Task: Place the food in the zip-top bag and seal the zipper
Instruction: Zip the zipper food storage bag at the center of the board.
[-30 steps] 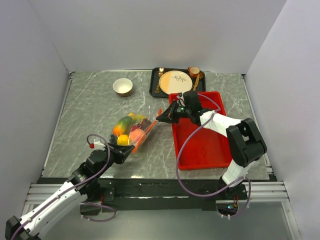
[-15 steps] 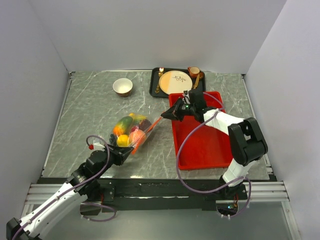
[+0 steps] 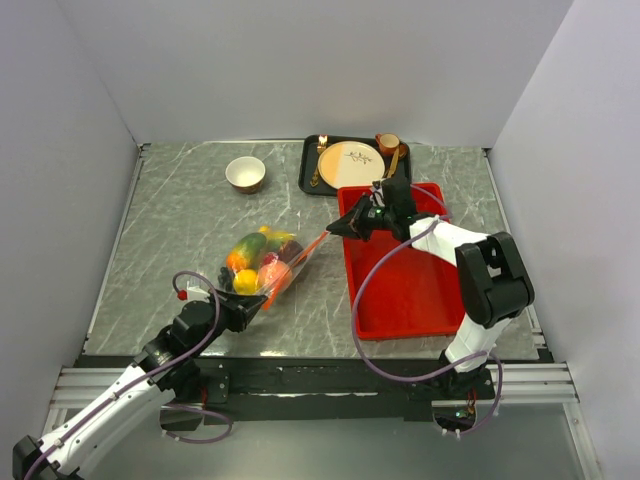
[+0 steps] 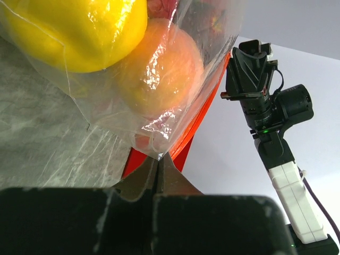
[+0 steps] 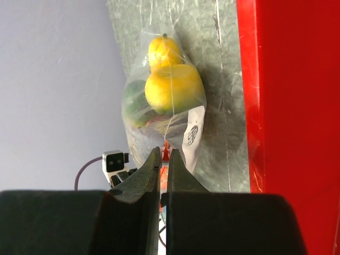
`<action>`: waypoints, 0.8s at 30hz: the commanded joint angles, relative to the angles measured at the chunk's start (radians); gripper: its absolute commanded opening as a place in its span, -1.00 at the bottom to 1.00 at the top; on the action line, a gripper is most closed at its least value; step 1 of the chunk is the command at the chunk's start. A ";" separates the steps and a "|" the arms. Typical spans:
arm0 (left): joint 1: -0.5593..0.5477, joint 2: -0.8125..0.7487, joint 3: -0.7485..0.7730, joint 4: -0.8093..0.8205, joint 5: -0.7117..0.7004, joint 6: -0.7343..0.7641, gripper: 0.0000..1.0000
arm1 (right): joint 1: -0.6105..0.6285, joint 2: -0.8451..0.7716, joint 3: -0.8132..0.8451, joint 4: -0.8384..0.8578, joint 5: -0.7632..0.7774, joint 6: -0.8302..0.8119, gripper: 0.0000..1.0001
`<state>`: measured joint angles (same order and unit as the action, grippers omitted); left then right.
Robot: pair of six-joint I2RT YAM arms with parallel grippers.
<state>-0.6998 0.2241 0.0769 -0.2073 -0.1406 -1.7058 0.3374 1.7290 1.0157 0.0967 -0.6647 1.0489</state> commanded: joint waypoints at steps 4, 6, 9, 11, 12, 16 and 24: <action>-0.001 0.004 0.004 0.014 -0.022 0.003 -0.98 | -0.040 0.014 0.046 0.090 0.042 -0.009 -0.98; -0.001 0.029 0.000 0.040 -0.016 0.008 -0.98 | -0.040 0.012 0.043 0.086 0.042 -0.013 -0.98; -0.001 0.086 0.007 0.081 -0.008 0.023 -0.98 | -0.043 0.012 0.041 0.077 0.043 -0.026 -0.98; -0.001 0.125 0.009 0.126 0.001 0.034 -0.98 | -0.046 0.017 0.047 0.064 0.043 -0.038 -0.98; 0.000 0.136 0.012 0.141 0.010 0.040 -0.98 | -0.049 0.021 0.049 0.060 0.042 -0.041 -0.98; 0.000 0.175 0.014 0.200 0.032 0.067 -0.99 | -0.052 0.050 0.093 0.008 0.039 -0.076 -0.99; -0.001 0.107 -0.005 0.149 0.029 0.066 -0.99 | -0.069 0.055 0.139 -0.046 0.062 -0.104 -0.99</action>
<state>-0.6998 0.3859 0.0769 -0.0284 -0.1200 -1.6642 0.3141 1.7882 1.1027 0.0280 -0.6743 0.9737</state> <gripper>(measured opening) 0.016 0.052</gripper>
